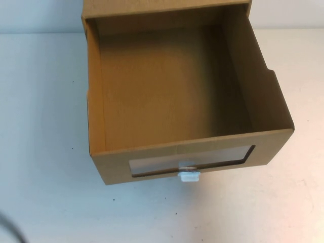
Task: Open the shoe box
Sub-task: 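Pull the top drawer of the cardboard box fully open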
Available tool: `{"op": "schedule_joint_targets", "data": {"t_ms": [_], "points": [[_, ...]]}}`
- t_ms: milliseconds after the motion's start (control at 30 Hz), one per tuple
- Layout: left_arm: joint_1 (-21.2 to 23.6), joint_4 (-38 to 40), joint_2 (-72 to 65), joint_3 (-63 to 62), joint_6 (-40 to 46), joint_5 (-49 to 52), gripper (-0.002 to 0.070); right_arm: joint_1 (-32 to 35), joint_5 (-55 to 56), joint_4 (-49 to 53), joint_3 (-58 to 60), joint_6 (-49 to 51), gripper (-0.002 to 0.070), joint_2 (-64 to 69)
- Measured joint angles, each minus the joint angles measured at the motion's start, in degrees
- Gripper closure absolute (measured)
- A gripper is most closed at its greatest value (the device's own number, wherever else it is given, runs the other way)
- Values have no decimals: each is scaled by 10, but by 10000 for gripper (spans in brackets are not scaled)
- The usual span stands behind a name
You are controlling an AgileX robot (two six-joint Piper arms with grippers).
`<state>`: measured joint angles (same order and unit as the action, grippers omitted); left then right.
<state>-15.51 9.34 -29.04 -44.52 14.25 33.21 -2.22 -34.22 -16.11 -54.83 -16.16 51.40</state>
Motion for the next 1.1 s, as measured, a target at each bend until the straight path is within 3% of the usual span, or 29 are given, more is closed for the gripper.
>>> {"op": "schedule_joint_targets", "data": {"t_ms": [300, 1100], "points": [[0, -1, 287, 224, 0, -82, 680, 0, 129, -37, 127, -28, 689, -106], [0, -6, 293, 334, -21, -49, 680, 0, 168, -51, 171, -30, 689, -128]]}}
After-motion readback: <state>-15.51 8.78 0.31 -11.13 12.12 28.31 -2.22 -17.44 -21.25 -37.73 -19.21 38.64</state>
